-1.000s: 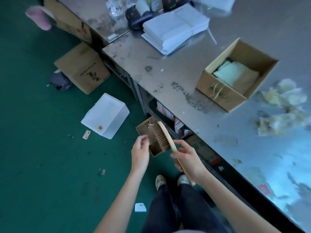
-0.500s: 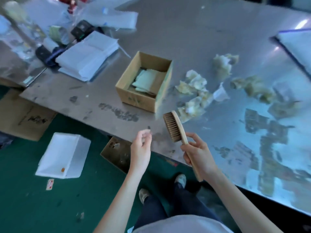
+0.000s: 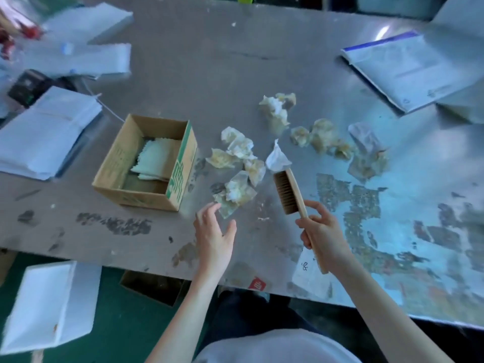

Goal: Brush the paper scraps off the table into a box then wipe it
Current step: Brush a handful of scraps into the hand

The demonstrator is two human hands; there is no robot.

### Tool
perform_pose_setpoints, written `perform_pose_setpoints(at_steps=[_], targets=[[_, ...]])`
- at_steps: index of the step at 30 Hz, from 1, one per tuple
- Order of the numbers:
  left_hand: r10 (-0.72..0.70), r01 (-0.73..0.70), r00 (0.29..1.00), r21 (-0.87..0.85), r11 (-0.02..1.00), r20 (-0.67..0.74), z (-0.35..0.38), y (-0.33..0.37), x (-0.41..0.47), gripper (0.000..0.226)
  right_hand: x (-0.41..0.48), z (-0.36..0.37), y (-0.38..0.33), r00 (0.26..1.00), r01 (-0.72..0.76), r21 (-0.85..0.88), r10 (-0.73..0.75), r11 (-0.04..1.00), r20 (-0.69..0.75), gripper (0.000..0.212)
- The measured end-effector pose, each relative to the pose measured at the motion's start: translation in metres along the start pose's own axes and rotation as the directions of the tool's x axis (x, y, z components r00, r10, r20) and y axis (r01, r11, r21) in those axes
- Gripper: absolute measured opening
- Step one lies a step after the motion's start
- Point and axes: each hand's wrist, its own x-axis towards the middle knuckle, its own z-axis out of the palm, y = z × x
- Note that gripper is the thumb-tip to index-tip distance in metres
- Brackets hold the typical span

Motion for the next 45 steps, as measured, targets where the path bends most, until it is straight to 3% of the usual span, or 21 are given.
perform_pose_setpoints(at_steps=[6,10,14,22,28,31,36,40,45], targets=[[0.048,-0.059,0.996,0.141,0.988,0.080,0.008,-0.002,0.022,0.054,0.049,-0.001,-0.031,0.989,0.097,-0.108,-0.108,0.989,-0.101,0.045],[0.091,-0.125,0.982,0.210,0.970,0.165,0.007,-0.010,0.034,0.058,0.086,0.006,-0.041,0.963,0.114,-0.346,-0.189,0.931,-0.191,0.050],[0.120,-0.171,0.970,0.241,0.955,0.212,0.007,-0.015,0.040,0.060,0.093,0.015,-0.032,0.965,0.089,-0.504,-0.200,0.859,-0.171,0.050],[0.135,-0.163,0.977,0.169,0.972,0.164,0.011,-0.016,0.047,0.082,0.063,0.029,-0.010,0.992,0.122,-0.448,-0.117,0.886,0.038,0.050],[0.148,-0.178,0.975,0.186,0.966,0.163,0.012,-0.019,0.052,0.082,0.077,0.029,-0.040,0.974,0.191,-0.316,-0.219,0.930,-0.058,0.052],[0.138,-0.171,0.974,0.187,0.967,0.180,0.013,-0.020,0.053,0.081,0.097,0.040,-0.061,0.958,0.230,-0.356,-0.275,0.906,-0.080,0.052],[0.132,-0.173,0.973,0.217,0.961,0.190,0.015,-0.020,0.052,0.081,0.121,0.066,-0.082,0.943,0.297,-0.585,-0.327,0.755,0.057,0.050],[0.130,-0.172,0.974,0.229,0.958,0.186,0.014,-0.023,0.053,0.080,0.119,0.069,-0.074,0.950,0.301,-0.716,-0.263,0.630,0.168,0.048],[0.139,-0.186,0.968,0.228,0.956,0.207,0.015,-0.024,0.054,0.080,0.088,0.052,-0.057,0.943,0.322,-0.716,-0.141,0.619,0.302,0.035]])
